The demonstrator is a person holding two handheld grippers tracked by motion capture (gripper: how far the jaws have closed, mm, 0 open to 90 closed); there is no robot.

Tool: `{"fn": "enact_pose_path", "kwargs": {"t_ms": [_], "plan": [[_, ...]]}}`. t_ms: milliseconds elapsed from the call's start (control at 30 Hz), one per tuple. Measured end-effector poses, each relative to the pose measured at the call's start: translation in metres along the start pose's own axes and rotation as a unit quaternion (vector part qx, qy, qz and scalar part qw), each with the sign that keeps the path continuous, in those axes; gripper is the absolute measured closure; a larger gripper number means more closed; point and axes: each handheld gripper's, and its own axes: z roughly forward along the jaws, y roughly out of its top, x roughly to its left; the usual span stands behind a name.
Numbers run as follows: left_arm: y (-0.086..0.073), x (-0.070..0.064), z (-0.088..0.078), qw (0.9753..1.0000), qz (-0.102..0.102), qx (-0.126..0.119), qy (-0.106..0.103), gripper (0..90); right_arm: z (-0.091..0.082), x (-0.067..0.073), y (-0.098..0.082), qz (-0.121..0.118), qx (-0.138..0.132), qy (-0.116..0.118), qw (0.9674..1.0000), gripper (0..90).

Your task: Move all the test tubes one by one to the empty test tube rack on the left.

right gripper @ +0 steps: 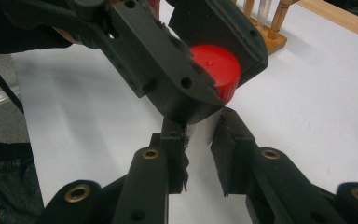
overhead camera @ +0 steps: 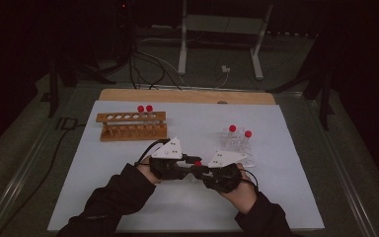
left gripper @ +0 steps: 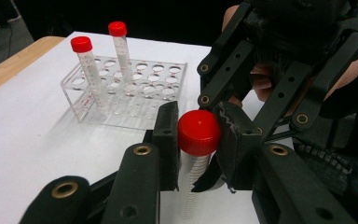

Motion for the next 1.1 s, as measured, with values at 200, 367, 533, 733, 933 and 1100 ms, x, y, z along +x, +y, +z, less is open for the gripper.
{"fn": "enact_pose_path", "kwargs": {"t_ms": [200, 367, 533, 733, 933, 1100], "plan": [[0.000, 0.002, -0.003, 1.0000, -0.004, -0.002, -0.001, 71.9, 0.000, 0.000, 0.000, 0.008, -0.009, 0.007, 0.9999, 70.1], [-0.001, 0.005, -0.009, 0.9999, -0.008, 0.001, 0.015, 71.9, -0.001, 0.000, -0.001, 0.007, -0.005, 0.008, 0.9999, 58.2], [-0.006, 0.010, -0.020, 0.9994, -0.010, 0.002, 0.034, 72.0, -0.006, -0.003, -0.001, 0.014, -0.015, 0.004, 0.9998, 51.2], [-0.011, 0.018, -0.035, 0.9977, -0.016, 0.001, 0.065, 72.0, -0.013, -0.009, 0.000, 0.030, -0.035, -0.002, 0.9989, 39.7], [-0.019, 0.027, -0.052, 0.9952, -0.027, 0.004, 0.094, 72.0, -0.016, -0.011, 0.000, 0.040, -0.045, -0.012, 0.9981, 22.7], [-0.024, 0.034, -0.066, 0.9922, -0.039, 0.005, 0.118, 72.0, -0.018, -0.013, 0.000, 0.049, -0.052, -0.018, 0.9973, 11.7]]}}
